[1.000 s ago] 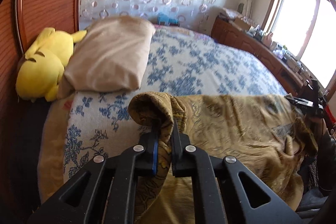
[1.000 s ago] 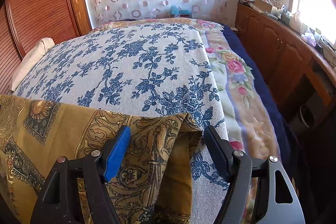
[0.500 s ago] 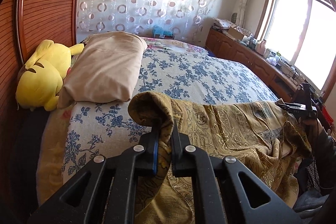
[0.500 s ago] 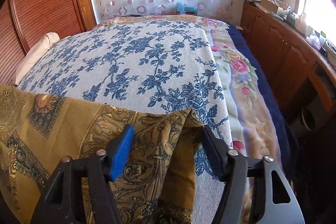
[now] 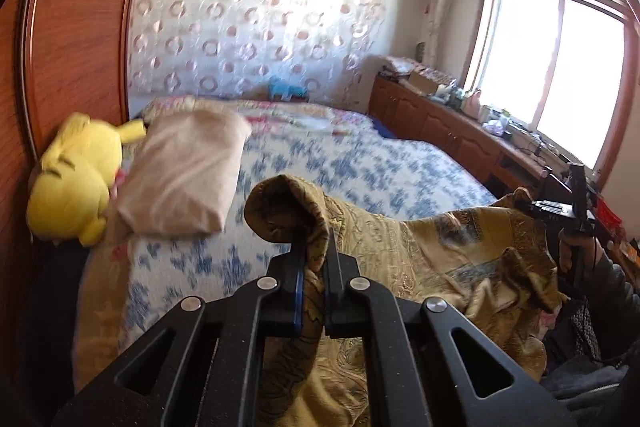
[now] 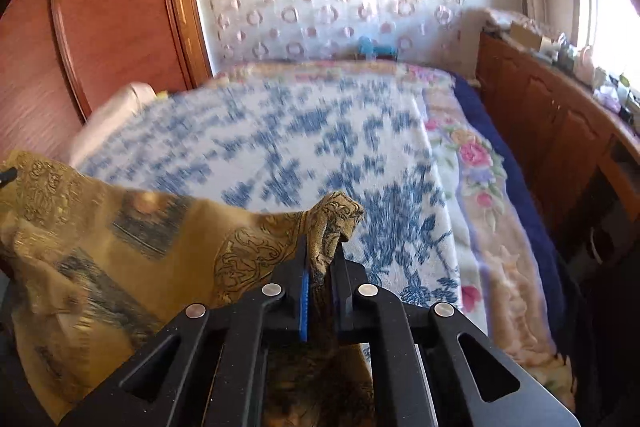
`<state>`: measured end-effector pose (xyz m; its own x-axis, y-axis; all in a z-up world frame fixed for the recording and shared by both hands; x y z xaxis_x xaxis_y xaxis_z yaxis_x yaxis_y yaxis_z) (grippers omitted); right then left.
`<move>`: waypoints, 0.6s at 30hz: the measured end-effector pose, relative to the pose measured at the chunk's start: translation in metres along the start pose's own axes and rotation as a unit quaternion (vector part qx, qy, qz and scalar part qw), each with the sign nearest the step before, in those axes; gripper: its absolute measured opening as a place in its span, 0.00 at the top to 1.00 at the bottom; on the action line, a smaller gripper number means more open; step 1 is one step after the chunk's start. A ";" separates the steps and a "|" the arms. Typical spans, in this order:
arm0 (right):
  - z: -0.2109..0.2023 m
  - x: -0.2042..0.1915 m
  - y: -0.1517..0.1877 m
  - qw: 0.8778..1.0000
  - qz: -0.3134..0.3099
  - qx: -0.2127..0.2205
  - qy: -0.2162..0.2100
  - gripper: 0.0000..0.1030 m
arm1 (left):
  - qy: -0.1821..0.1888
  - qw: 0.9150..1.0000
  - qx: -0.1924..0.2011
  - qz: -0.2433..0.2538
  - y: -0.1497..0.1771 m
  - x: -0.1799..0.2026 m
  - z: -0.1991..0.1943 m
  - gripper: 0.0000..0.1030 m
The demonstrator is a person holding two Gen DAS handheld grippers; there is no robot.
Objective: Fold small clothes
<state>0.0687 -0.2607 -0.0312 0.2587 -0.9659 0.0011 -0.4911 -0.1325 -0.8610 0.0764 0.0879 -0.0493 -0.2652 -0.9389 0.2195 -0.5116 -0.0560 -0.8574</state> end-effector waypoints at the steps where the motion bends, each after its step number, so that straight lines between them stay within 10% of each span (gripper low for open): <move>1: -0.013 0.000 -0.005 1.000 0.001 0.016 0.004 0.93 | 0.001 1.000 0.008 0.005 -0.006 0.002 -0.007 0.93; 18: -0.248 -0.023 -0.151 0.967 -0.058 0.249 0.014 0.94 | -0.021 0.984 0.164 0.060 -0.163 0.015 -0.107 0.94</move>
<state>-0.0691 -0.2736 0.2253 0.2614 -0.9577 0.1201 0.0037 -0.1234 -0.9923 0.0684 0.1187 0.1434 -0.2708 -0.9581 0.0936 -0.1861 -0.0433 -0.9816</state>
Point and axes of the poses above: each gripper's, at about its wrist camera, not at the fingertips, and z roughly the way its jaws point, x to its right, y to its underside, the point moved 9 cm from there along z, roughly the way its jaws point, and after that the axes turned 2 degrees about y, right-handed, at the moved point
